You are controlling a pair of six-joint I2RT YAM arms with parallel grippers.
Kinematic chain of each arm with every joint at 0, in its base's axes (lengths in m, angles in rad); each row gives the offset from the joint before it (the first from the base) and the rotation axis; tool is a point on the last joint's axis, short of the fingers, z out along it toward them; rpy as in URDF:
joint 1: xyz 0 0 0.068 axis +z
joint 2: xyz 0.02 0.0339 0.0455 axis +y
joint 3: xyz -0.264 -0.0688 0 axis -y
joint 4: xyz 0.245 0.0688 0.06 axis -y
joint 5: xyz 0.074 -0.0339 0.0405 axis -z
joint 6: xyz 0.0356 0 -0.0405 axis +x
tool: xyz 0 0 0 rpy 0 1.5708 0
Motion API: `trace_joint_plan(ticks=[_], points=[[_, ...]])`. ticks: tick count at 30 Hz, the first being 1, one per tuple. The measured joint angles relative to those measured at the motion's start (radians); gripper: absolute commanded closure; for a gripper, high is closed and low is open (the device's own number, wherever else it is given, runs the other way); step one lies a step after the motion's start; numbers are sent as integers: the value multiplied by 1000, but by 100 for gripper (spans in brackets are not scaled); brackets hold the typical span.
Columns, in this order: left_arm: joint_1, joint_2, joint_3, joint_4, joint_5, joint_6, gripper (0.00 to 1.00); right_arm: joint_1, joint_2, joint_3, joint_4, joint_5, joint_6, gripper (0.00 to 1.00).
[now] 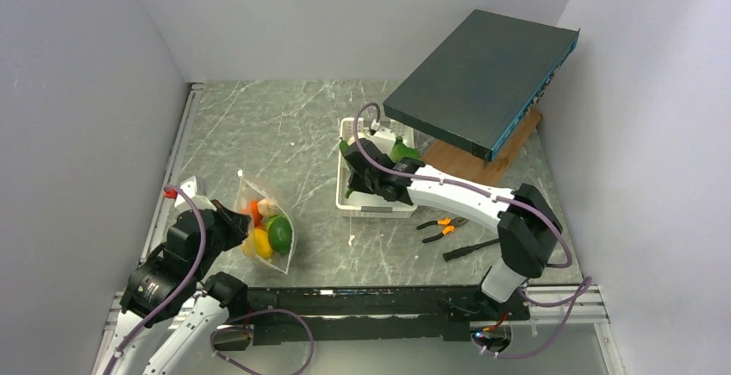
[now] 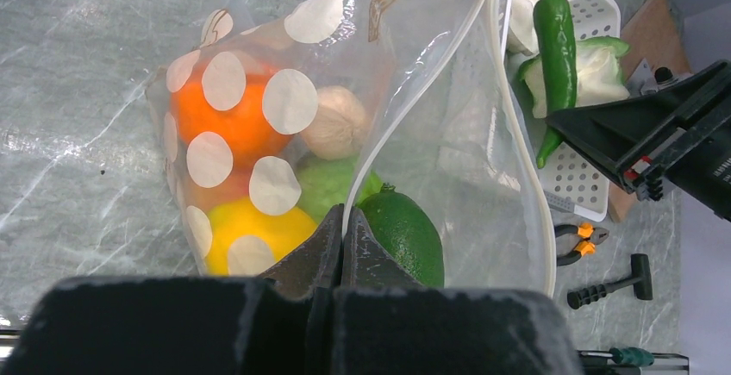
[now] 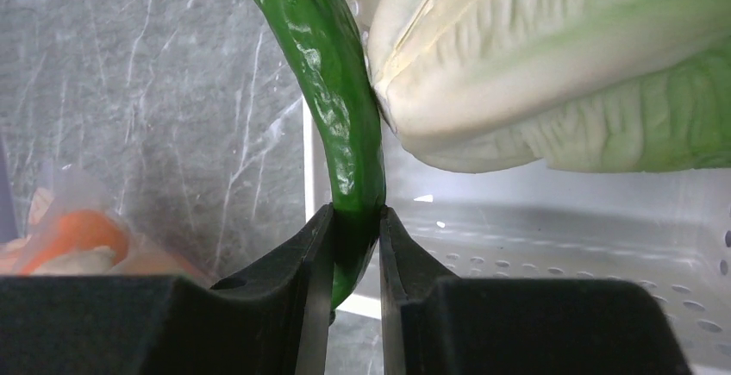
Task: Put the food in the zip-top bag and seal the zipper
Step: Pick up the fake vegetable from the bin, then place the fake vegetable in the zipper food storage bag.
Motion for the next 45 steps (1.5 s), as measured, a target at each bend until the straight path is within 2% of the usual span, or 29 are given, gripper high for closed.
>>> trace_joint_plan(ticks=[6,13,24,29,40,45], points=[[0,-5,0,0,0,0,100,-1,-87,-48,47,-50,-62,100],[0,-5,0,0,5,0,100,16,-111,-49,173,-188,-209,100],[0,-4,0,2,7,-1,100,255,-250,-60,391,-335,-390,100],[0,-3,0,10,14,-1,100,287,-256,-60,481,-434,-383,100],[0,-3,0,17,11,-3,100,287,-204,-55,407,-552,-336,100],[0,-3,0,38,18,-10,100,287,-159,21,341,-581,-325,100]])
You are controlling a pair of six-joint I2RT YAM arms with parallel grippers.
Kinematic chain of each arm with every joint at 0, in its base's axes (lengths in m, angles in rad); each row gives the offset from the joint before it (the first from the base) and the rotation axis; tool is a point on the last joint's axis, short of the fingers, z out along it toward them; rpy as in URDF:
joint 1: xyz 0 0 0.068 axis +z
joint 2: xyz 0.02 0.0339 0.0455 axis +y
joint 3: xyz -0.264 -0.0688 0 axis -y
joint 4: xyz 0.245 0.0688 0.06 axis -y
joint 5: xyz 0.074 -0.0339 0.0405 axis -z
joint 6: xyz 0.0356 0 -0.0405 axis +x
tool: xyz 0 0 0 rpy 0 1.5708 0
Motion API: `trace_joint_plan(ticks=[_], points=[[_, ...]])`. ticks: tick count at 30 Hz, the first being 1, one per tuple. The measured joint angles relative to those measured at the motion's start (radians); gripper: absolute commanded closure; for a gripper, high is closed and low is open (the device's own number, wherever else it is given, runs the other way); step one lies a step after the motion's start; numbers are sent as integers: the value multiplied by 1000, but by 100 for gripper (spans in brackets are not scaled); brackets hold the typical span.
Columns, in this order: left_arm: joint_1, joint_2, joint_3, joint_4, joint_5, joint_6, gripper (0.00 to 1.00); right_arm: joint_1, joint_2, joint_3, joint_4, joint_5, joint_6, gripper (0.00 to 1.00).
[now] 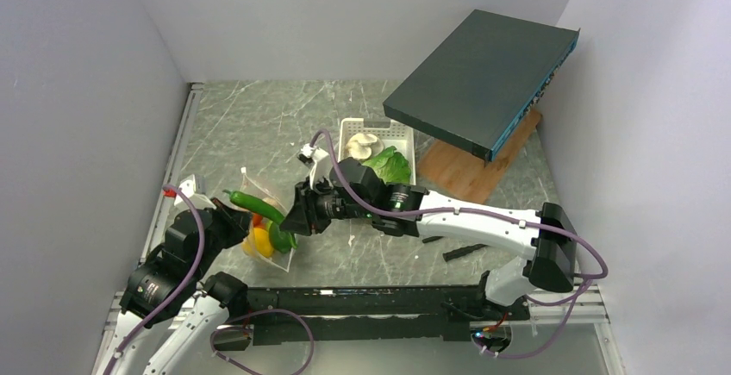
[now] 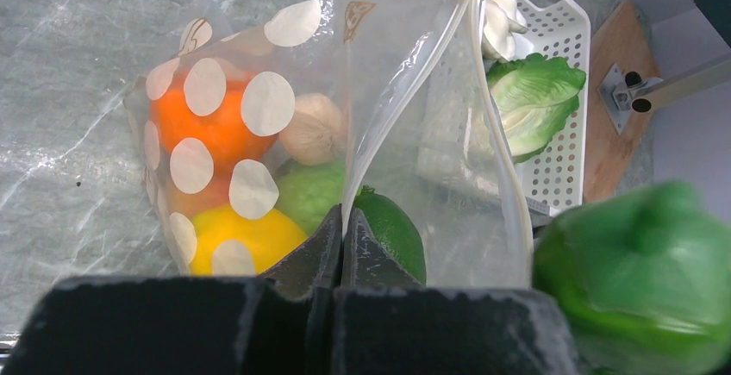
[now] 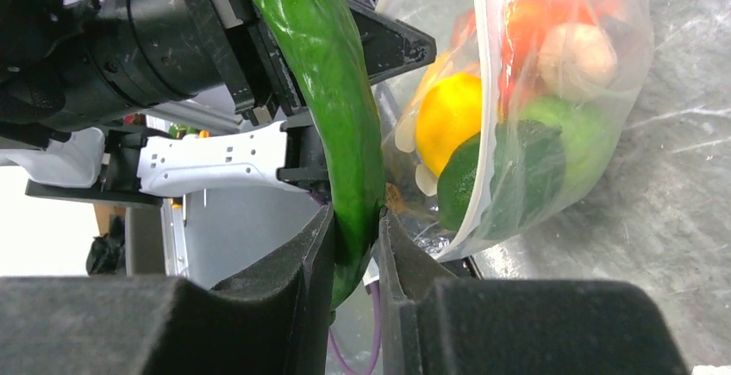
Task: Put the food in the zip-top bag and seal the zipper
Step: Place the fake vegetable in the zipper food storage bag.
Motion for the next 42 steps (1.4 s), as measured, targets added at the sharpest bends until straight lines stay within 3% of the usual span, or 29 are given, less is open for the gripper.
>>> trace_joint_plan(ticks=[5,20,28,35,37,42], points=[[0,0,0,6,9,-1,100,0,16,31,-96,12,7,100],[0,9,-4,40,23,-1,100,23,32,108,-430,237,2,100],[0,25,-16,58,44,-4,100,72,332,589,-717,366,-40,100],[0,26,-29,62,68,-19,100,83,563,869,-901,435,-76,98],[0,26,-29,61,68,-19,100,84,589,913,-924,447,-88,96],[0,26,-29,60,67,-19,100,84,592,951,-926,458,-111,71]])
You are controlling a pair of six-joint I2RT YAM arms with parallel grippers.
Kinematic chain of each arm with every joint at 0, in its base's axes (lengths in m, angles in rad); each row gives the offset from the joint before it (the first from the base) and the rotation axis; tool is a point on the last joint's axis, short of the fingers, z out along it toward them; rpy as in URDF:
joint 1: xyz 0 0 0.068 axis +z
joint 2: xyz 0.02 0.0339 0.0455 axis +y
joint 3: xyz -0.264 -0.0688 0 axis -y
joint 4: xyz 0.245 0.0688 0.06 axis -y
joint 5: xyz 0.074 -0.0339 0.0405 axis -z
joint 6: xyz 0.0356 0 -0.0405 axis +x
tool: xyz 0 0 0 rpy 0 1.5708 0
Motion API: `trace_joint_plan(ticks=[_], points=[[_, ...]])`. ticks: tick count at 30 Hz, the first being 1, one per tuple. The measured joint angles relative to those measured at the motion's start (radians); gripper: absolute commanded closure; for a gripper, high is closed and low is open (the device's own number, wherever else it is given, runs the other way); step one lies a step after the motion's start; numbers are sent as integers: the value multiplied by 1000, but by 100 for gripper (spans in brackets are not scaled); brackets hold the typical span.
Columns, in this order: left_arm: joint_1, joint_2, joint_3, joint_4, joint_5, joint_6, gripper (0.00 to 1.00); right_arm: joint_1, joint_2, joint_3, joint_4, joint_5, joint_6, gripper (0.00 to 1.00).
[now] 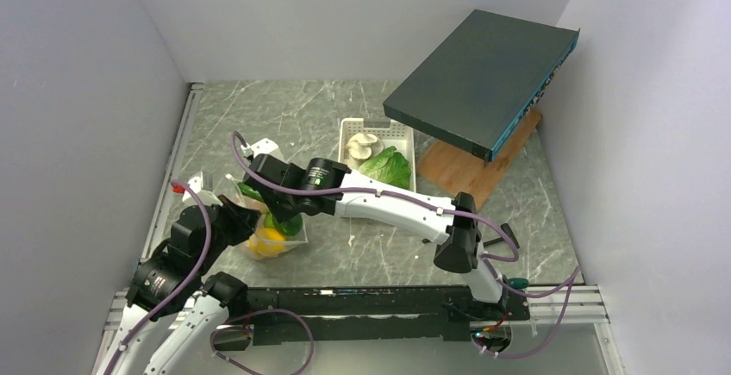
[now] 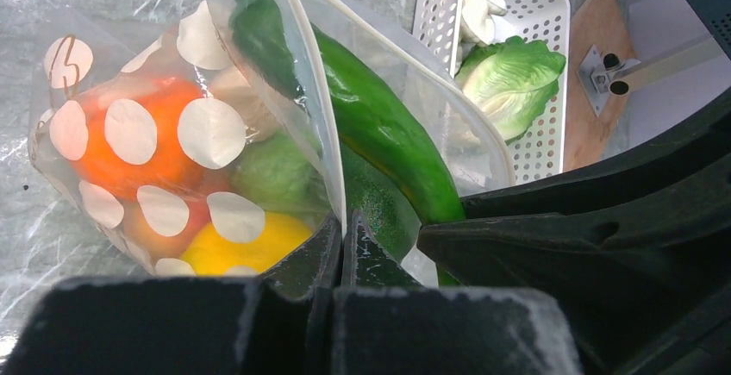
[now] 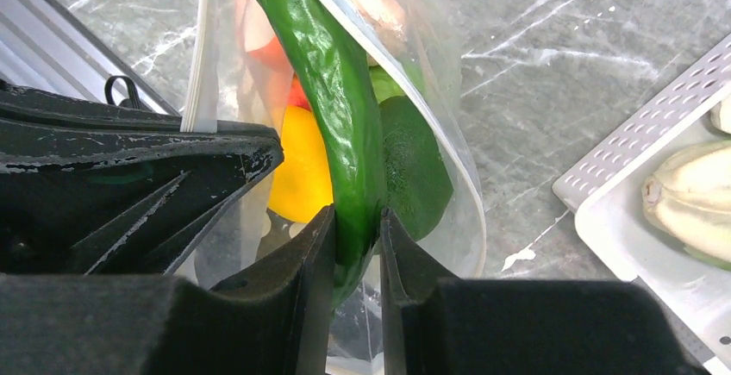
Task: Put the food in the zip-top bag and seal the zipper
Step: Place the fake vegetable in the zipper food storage bag.
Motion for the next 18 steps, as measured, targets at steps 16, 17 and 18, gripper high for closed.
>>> trace_joint_plan(ticks=[16,17,18], points=[[0,-19,13,-26,-43,0,100,-6,-182,-213,158,-81,-104,43],[0,-19,13,-26,-44,0,100,-8,-215,-246,185,-77,-122,43],[0,-19,13,-27,-44,0,100,-11,-251,-285,219,-72,-143,43]])
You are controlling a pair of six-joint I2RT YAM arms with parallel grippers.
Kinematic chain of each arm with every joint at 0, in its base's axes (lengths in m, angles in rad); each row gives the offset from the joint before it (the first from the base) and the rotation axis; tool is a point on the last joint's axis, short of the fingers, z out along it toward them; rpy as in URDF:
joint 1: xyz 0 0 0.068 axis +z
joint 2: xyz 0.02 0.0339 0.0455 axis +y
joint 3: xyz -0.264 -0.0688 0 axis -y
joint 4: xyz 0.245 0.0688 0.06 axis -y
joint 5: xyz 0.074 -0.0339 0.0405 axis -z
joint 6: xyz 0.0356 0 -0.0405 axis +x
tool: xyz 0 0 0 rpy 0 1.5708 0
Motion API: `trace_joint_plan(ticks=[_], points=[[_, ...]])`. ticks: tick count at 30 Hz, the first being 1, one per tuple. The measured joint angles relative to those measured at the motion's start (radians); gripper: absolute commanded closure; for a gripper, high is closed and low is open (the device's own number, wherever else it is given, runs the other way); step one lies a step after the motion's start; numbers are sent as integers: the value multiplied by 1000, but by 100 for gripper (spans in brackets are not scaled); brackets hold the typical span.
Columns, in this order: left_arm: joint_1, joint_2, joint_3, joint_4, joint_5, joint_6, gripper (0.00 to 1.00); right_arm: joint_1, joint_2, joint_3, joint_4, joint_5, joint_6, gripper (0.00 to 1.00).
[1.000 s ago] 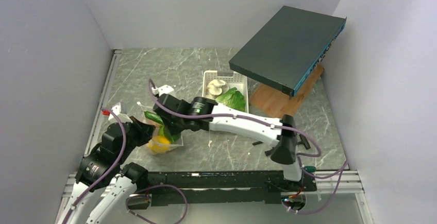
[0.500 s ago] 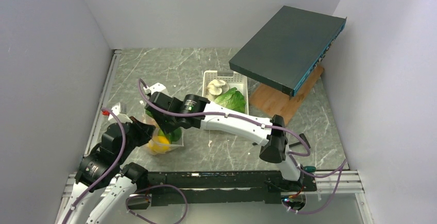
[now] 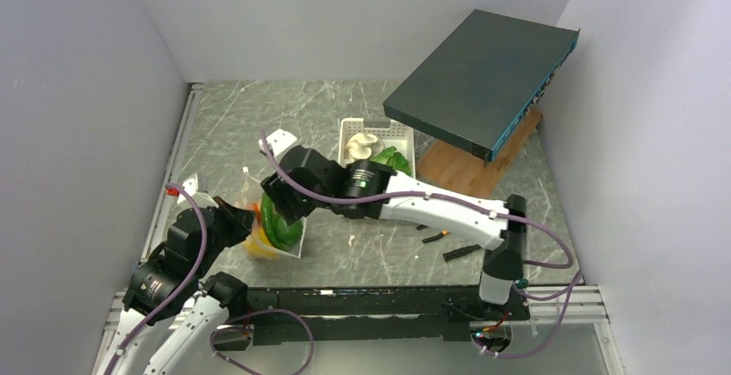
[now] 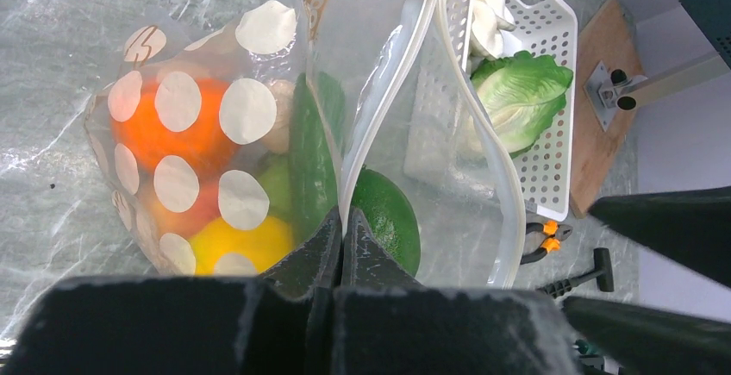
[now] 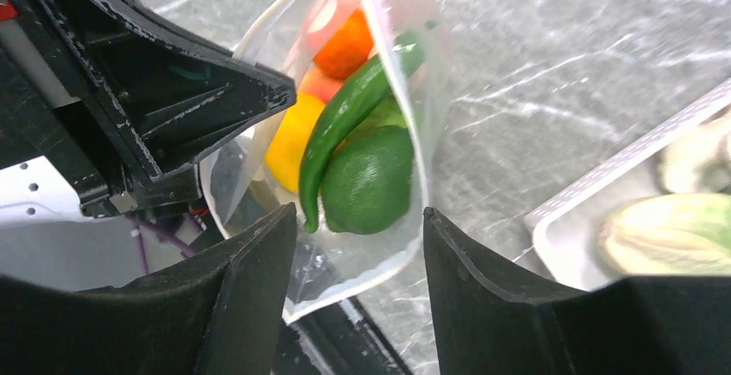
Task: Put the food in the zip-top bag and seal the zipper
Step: Place the fake vegetable in the zipper food storage bag, then zip the zipper food storage bag at the center of the board.
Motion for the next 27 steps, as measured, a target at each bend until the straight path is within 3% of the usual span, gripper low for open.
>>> trace_joint_plan(ticks=[6,14,17,19,20,25,27], points=[[0,0,0,-2,2,3,100,-55,-143,-205,223,-1,-96,43],[0,0,14,-11,17,23,100,-149,-152,-428,467,-278,-115,46],[0,0,24,-19,19,27,100,-144,-152,-473,526,-345,-116,74],[0,0,24,-20,19,30,99,-141,-152,-484,555,-382,-114,99],[0,2,24,-20,20,32,94,-139,-152,-484,564,-396,-118,100],[0,36,41,-25,21,72,53,-137,-158,-505,647,-437,-93,100],[0,64,69,-27,18,97,42,-137,-166,-531,674,-438,-83,100]])
